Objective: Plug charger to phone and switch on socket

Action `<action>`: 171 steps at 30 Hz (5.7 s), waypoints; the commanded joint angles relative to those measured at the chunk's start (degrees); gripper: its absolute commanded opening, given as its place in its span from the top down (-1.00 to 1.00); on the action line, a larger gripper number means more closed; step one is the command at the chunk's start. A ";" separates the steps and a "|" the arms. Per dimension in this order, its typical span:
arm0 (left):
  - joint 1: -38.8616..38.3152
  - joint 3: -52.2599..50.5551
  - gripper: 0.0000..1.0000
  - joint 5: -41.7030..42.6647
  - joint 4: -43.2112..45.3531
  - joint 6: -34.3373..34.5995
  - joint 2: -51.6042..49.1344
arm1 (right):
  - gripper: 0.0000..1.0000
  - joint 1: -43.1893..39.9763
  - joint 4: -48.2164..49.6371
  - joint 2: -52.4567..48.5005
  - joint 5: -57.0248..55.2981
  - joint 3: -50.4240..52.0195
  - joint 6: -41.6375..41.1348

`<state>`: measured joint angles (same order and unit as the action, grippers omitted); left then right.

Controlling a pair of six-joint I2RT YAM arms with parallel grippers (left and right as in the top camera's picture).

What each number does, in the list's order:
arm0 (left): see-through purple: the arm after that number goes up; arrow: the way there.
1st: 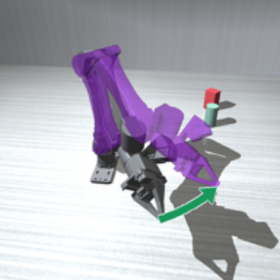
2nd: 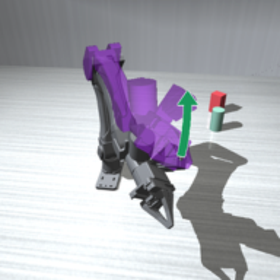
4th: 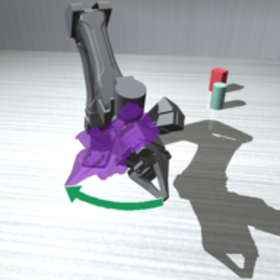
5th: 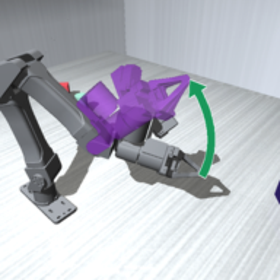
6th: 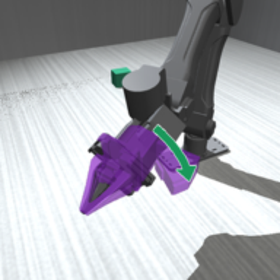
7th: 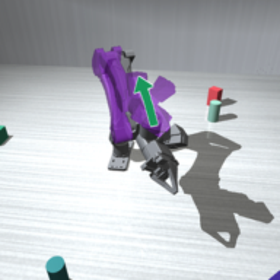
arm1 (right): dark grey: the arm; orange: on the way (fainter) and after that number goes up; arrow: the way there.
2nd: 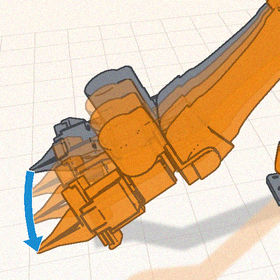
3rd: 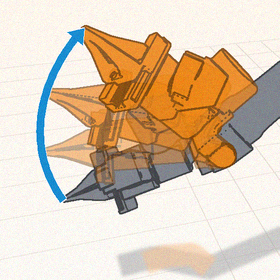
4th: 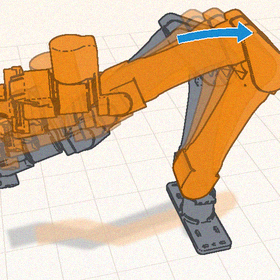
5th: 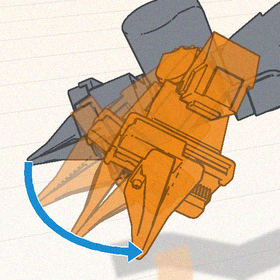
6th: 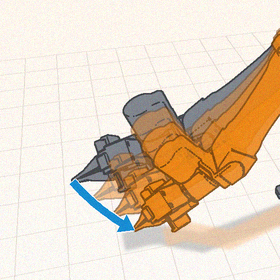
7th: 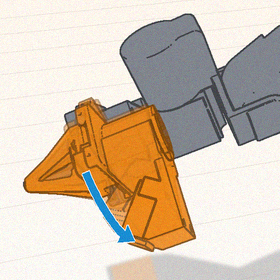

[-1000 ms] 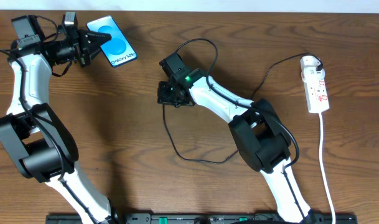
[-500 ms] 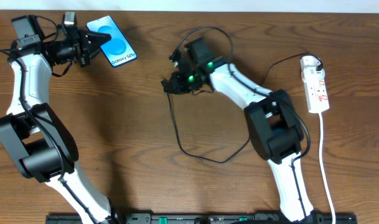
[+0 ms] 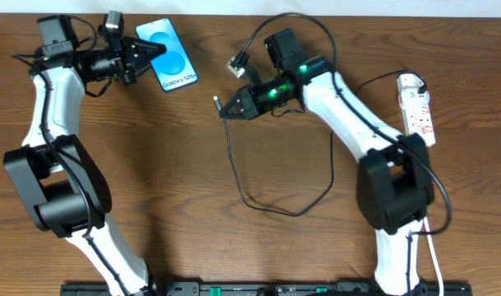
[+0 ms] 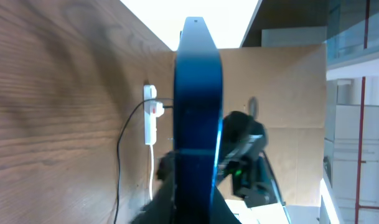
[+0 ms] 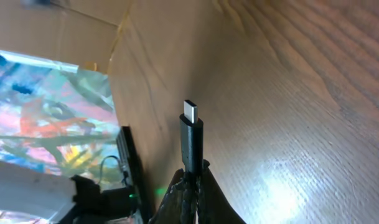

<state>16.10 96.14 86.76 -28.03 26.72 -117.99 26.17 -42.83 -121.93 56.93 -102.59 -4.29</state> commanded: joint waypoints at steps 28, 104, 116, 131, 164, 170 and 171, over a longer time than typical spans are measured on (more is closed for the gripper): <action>-7.72 0.42 0.85 -0.66 4.15 2.08 7.80 | 0.97 0.50 -2.47 10.56 4.09 9.05 10.91; -7.67 0.42 0.85 3.37 12.52 2.05 7.82 | 0.98 0.44 19.91 10.60 10.69 9.05 -5.55; -7.65 0.42 0.86 3.37 14.27 2.05 7.85 | 0.98 -3.98 19.91 8.76 22.47 9.11 -4.17; -7.67 0.42 0.85 3.34 15.76 2.93 7.85 | 0.97 -0.94 22.67 4.70 27.39 9.14 -3.93; -8.59 0.42 0.86 3.39 15.78 2.40 7.96 | 0.98 -1.55 27.26 4.66 21.62 9.14 -8.96; -8.59 0.42 0.85 3.39 15.76 1.36 8.44 | 0.98 -1.95 28.57 4.66 21.64 9.14 -9.20; -8.59 0.42 0.86 3.39 15.78 1.36 8.52 | 0.98 -1.97 28.89 4.66 21.64 9.14 -9.70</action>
<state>7.66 96.05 87.37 -12.78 29.63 -111.22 24.86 -14.70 -116.79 78.15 -93.56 -13.04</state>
